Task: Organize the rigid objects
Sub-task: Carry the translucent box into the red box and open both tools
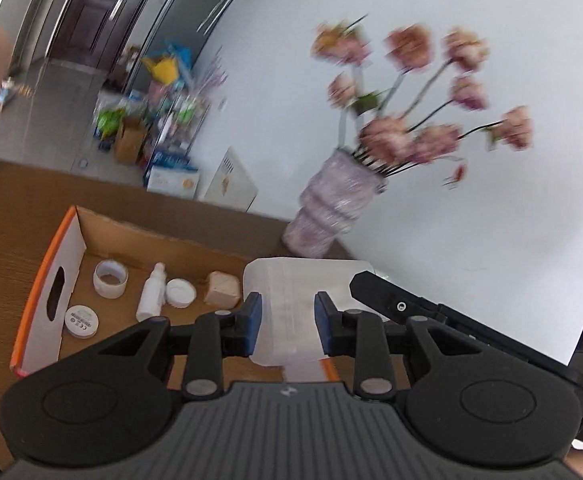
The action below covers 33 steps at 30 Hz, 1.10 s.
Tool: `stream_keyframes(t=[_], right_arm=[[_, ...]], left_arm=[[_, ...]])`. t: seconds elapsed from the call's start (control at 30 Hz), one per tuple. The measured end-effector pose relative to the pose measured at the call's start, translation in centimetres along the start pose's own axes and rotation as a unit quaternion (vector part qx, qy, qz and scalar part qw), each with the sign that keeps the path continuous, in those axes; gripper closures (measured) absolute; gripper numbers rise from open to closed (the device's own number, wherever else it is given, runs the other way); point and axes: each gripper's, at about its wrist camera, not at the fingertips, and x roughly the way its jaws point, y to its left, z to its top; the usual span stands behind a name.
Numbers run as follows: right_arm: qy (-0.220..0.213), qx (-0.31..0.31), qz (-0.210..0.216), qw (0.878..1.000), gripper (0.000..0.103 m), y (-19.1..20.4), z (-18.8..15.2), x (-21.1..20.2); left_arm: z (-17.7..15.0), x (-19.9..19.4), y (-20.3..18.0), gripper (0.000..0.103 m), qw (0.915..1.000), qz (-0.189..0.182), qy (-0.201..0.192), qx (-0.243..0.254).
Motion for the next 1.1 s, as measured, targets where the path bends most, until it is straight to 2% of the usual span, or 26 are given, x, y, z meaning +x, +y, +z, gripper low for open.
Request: stream_keyframes(t=[0.27, 0.43, 0.5, 0.63, 0.67, 0.77, 0.83, 0.9, 1.1], right_arm=[[0.081, 0.034, -0.031, 0.996, 0.082, -4.1, -1.9, 11.2], [0.121, 0.038, -0.064, 0.990, 0.081, -5.6, -3.5, 15.5], [0.137, 0.036, -0.070, 0.987, 0.081, -5.8, -4.3, 16.3], [0.147, 0.033, -0.080, 0.985, 0.080, -5.9, -5.1, 16.9], [0.146, 0.034, -0.080, 0.985, 0.080, -5.8, -5.1, 16.9], [0.138, 0.027, -0.083, 0.987, 0.079, -5.4, -4.8, 16.2], [0.125, 0.024, -0.078, 0.989, 0.076, -5.2, -4.3, 15.0], [0.109, 0.017, -0.072, 0.991, 0.073, -4.8, -3.9, 13.7], [0.081, -0.015, -0.059, 0.995, 0.062, -3.4, -3.3, 9.0]], left_arm=[[1.0, 10.5, 5.7, 0.074, 0.9955, 0.037, 0.082, -0.030], [0.2, 15.3, 8.1, 0.075, 0.9896, 0.049, 0.129, -0.041], [-0.1, 16.2, 8.8, 0.075, 0.9886, 0.056, 0.134, -0.040], [-0.5, 16.6, 9.2, 0.074, 0.9888, 0.065, 0.130, -0.035], [-0.4, 16.5, 9.2, 0.071, 0.9892, 0.062, 0.128, -0.035], [0.2, 15.7, 8.8, 0.050, 0.9912, 0.071, 0.109, -0.023], [0.7, 14.5, 8.5, 0.044, 0.9931, 0.072, 0.092, -0.016], [1.2, 12.9, 7.9, 0.033, 0.9952, 0.066, 0.072, -0.007], [1.5, 7.3, 5.6, 0.019, 0.9947, 0.085, 0.032, 0.050]])
